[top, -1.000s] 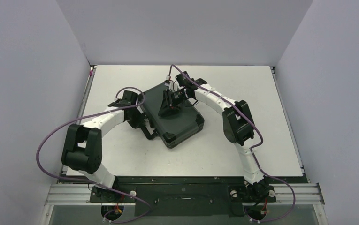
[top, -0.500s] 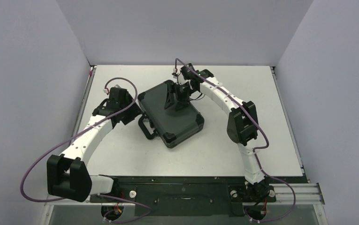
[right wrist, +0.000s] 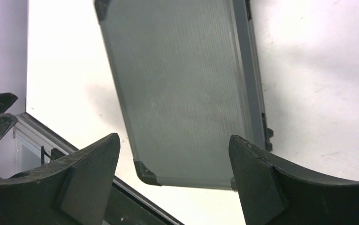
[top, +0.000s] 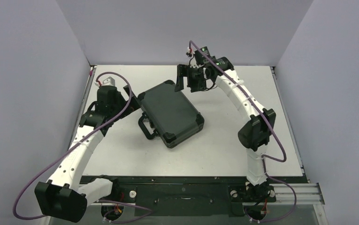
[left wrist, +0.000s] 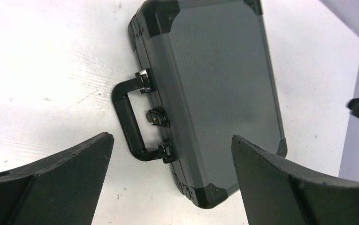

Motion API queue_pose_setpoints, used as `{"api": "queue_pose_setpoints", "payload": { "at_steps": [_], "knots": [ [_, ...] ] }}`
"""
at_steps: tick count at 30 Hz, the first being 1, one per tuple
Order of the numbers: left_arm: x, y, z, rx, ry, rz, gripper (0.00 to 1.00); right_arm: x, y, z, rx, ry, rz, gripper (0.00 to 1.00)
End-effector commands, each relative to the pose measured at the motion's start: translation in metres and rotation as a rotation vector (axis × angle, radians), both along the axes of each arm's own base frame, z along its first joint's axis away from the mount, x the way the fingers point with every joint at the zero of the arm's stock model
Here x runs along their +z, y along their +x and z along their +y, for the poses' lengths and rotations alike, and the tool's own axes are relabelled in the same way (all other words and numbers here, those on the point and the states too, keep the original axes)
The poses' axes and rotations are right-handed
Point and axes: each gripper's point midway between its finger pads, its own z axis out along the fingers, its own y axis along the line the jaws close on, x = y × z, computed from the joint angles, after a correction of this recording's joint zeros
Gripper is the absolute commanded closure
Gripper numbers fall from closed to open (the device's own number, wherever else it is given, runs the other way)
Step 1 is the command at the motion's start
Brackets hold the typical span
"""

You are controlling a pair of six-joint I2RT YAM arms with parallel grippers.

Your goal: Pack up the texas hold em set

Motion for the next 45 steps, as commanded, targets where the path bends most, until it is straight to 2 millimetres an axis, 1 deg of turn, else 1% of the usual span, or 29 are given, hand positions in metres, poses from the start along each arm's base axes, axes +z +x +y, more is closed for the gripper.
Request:
{"api": "queue_pose_setpoints", "payload": {
  "at_steps": [1,2,3,4,6,9,10,11,12,13,14,15,16,17,18,19,20,21,22,23,24,25,26,27,29,31,35,39,45],
  "knots": [
    [0.050,0.002,0.010,0.008,0.027,-0.149,0.04,0.107,0.001,-0.022,-0.060,0.057,-0.315,0.18],
    [0.055,0.001,0.012,0.016,0.034,-0.165,0.04,0.122,-0.004,-0.029,-0.077,0.062,-0.357,0.18],
    [0.058,0.002,0.013,0.014,0.044,-0.178,0.04,0.132,-0.002,-0.031,-0.086,0.073,-0.397,0.18],
    [0.062,0.001,0.016,0.022,0.057,-0.196,0.04,0.135,-0.002,-0.035,-0.103,0.065,-0.416,0.18],
    [0.069,-0.001,0.021,0.030,0.089,-0.227,0.04,0.166,-0.010,-0.046,-0.134,0.101,-0.503,0.17],
    [0.078,-0.004,0.023,0.018,0.125,-0.289,0.04,0.192,-0.013,-0.055,-0.176,0.137,-0.595,0.17],
    [0.075,-0.005,0.023,0.012,0.129,-0.292,0.04,0.206,-0.019,-0.060,-0.187,0.156,-0.629,0.17],
    [0.082,-0.006,0.023,0.014,0.130,-0.326,0.04,0.210,-0.018,-0.062,-0.201,0.163,-0.654,0.17],
    [0.079,-0.006,0.024,0.012,0.136,-0.330,0.04,0.227,-0.023,-0.067,-0.214,0.189,-0.703,0.17],
    [0.086,-0.006,0.025,0.018,0.133,-0.368,0.04,0.225,-0.023,-0.071,-0.227,0.182,-0.711,0.17],
    [0.087,-0.005,0.026,0.019,0.136,-0.391,0.04,0.244,-0.029,-0.076,-0.239,0.216,-0.769,0.17],
    [0.092,-0.007,0.028,0.026,0.138,-0.419,0.04,0.236,-0.028,-0.078,-0.250,0.203,-0.769,0.17],
    [0.094,-0.006,0.029,0.022,0.148,-0.442,0.04,0.257,-0.036,-0.085,-0.268,0.245,-0.836,0.17],
    [0.099,-0.008,0.031,0.026,0.153,-0.468,0.04,0.246,-0.035,-0.088,-0.284,0.232,-0.832,0.16],
    [0.101,-0.007,0.032,0.029,0.163,-0.489,0.04,0.252,-0.040,-0.095,-0.309,0.255,-0.869,0.16],
    [0.105,-0.009,0.036,0.045,0.169,-0.505,0.04,0.263,-0.049,-0.104,-0.340,0.281,-0.904,0.16],
    [0.106,-0.008,0.038,0.056,0.175,-0.520,0.04,0.258,-0.045,-0.110,-0.385,0.280,-0.920,0.16],
    [0.109,-0.009,0.042,0.074,0.181,-0.533,0.04,0.267,-0.053,-0.118,-0.415,0.308,-0.943,0.16],
    [0.110,-0.007,0.043,0.080,0.189,-0.552,0.04,0.263,-0.050,-0.124,-0.458,0.306,-0.956,0.16],
    [0.113,-0.008,0.045,0.086,0.194,-0.568,0.04,0.270,-0.057,-0.132,-0.486,0.326,-0.975,0.16],
    [0.115,-0.007,0.046,0.087,0.200,-0.588,0.04,0.262,-0.055,-0.139,-0.527,0.312,-0.977,0.16],
    [0.114,-0.007,0.046,0.086,0.205,-0.592,0.04,0.266,-0.061,-0.147,-0.557,0.324,-0.989,0.16],
    [0.118,-0.006,0.046,0.087,0.208,-0.615,0.04,0.258,-0.059,-0.154,-0.598,0.303,-0.982,0.16],
    [0.115,-0.006,0.046,0.084,0.215,-0.616,0.04,0.259,-0.065,-0.161,-0.619,0.305,-0.986,0.15],
    [0.117,-0.003,0.046,0.089,0.215,-0.646,0.04,0.252,-0.071,-0.172,-0.652,0.279,-0.982,0.13],
    [0.120,-0.002,0.046,0.092,0.210,-0.686,0.04,0.236,-0.074,-0.180,-0.676,0.238,-0.966,0.11],
    [0.126,-0.001,0.038,0.061,0.187,-0.771,0.04,0.216,-0.082,-0.188,-0.697,0.215,-0.935,0.09],
    [0.124,0.003,0.032,0.038,0.172,-0.771,0.04,0.205,-0.085,-0.188,-0.710,0.236,-0.899,0.07],
    [0.116,0.009,0.029,0.027,0.168,-0.753,0.04,0.203,-0.082,-0.180,-0.707,0.274,-0.874,0.07]
  ]
}}
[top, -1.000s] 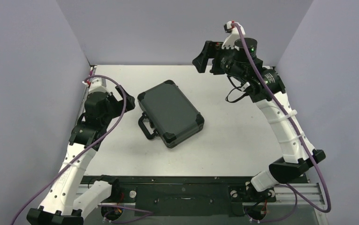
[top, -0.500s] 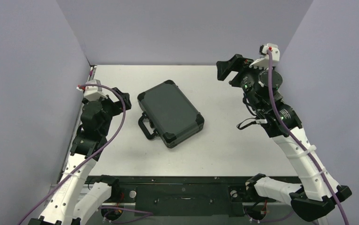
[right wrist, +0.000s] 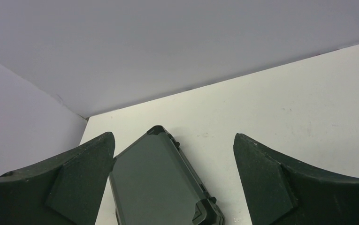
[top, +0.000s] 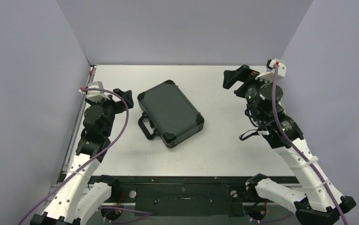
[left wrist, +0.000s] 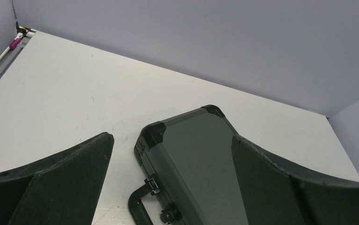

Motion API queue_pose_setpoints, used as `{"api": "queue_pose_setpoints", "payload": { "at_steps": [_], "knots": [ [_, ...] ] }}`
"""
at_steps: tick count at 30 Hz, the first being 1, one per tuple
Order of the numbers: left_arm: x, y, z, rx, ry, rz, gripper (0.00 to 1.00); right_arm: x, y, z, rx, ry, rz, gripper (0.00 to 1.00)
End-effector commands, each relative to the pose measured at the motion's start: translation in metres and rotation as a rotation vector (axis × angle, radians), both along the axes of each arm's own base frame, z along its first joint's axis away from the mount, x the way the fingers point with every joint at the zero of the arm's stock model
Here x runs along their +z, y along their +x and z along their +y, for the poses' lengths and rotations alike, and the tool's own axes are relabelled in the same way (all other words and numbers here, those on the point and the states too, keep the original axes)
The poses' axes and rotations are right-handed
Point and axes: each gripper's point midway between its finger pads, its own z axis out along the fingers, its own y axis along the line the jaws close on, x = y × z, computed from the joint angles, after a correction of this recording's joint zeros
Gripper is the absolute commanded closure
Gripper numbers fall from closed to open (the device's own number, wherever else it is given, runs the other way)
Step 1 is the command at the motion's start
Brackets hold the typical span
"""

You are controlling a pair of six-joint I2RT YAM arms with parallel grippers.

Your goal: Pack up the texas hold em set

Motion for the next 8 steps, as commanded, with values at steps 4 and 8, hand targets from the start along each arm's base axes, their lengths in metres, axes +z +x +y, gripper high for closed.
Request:
{"api": "queue_pose_setpoints", "payload": {
  "at_steps": [4,8],
  "knots": [
    [0.0174,0.0060,-0.0064,-0.029,-0.010,-0.067,0.04,0.0103,0.0038,0.0067,0.013,0.030,-0.015,0.07],
    [0.0148,0.0059,-0.0046,-0.020,-0.002,-0.054,0.04,0.0095,0.0069,0.0047,-0.009,0.037,-0.007,0.05]
  ]
}}
